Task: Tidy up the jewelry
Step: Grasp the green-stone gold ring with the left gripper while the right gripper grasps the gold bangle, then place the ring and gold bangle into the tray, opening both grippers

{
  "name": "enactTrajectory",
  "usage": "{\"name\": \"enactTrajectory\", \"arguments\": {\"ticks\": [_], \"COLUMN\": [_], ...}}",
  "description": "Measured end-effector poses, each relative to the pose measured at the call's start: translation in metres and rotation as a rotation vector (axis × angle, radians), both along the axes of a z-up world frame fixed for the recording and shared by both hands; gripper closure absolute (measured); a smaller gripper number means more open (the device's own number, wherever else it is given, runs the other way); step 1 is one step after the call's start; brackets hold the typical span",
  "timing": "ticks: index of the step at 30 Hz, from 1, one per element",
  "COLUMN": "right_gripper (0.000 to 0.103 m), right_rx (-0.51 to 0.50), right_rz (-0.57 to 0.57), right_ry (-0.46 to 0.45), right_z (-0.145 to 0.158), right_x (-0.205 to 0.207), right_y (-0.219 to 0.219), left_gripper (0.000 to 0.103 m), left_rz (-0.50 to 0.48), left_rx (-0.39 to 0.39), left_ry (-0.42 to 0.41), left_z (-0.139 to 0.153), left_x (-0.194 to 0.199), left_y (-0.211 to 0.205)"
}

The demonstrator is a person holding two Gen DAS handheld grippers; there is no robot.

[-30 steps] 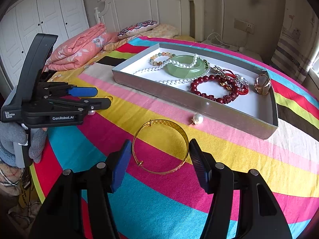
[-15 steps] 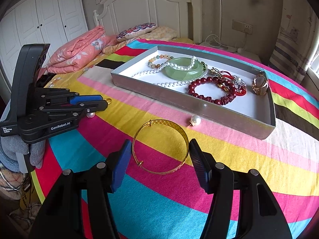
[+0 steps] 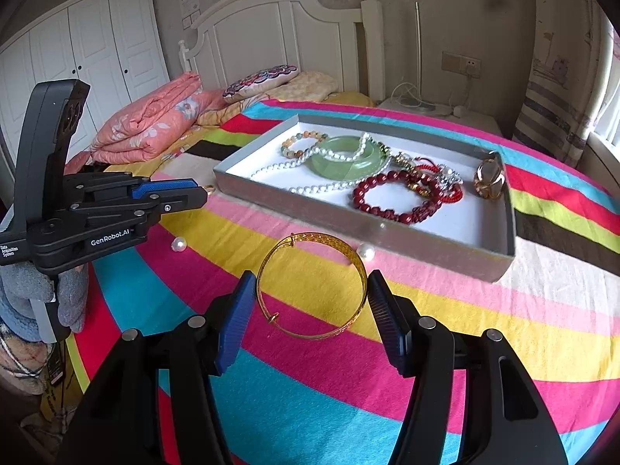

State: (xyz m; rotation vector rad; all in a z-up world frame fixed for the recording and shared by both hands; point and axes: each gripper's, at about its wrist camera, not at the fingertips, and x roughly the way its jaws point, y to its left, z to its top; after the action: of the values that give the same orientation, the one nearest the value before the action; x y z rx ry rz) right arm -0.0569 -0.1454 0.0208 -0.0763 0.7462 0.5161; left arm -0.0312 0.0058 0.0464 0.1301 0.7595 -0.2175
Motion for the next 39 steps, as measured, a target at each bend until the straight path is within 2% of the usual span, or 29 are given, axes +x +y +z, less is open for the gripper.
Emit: {"name": "enactTrajectory", "arguments": {"ticks": [7,13,24,33,39], "right_gripper": [0.045,0.045,0.045,0.045,0.045], "right_rx": [0.005,0.002,-0.025,-0.055,-0.070], "right_rz": [-0.040,-0.067,-0.098,-0.123,-0.142], "right_ry": [-0.044,-0.044,-0.020,0.038,0.043], "right_z": [0.018,0.021,0.019,0.001,-0.001], "right_x": [0.015,0.043,0.095,0.134,0.152], "right_y": [-0.016,-0.026,-0.025,-0.028,-0.026], "left_gripper": [0.087,0.087,0.087,0.087,0.087], "left_rz": [-0.013,-0.007,0.037,0.039,0.044], "left_rx": [0.022,0.046,0.036,0.046,0.038], "left_ry": [-0.031,-0.041,0.024,0.061,0.073], "left_z": [0.012,0.015,-0.009,-0.027,-0.030], "left_x": [0.019,0.045,0.092,0.106,0.111], "left_y": [-0.018,-0.031,-0.030,-0.029,-0.026]}}
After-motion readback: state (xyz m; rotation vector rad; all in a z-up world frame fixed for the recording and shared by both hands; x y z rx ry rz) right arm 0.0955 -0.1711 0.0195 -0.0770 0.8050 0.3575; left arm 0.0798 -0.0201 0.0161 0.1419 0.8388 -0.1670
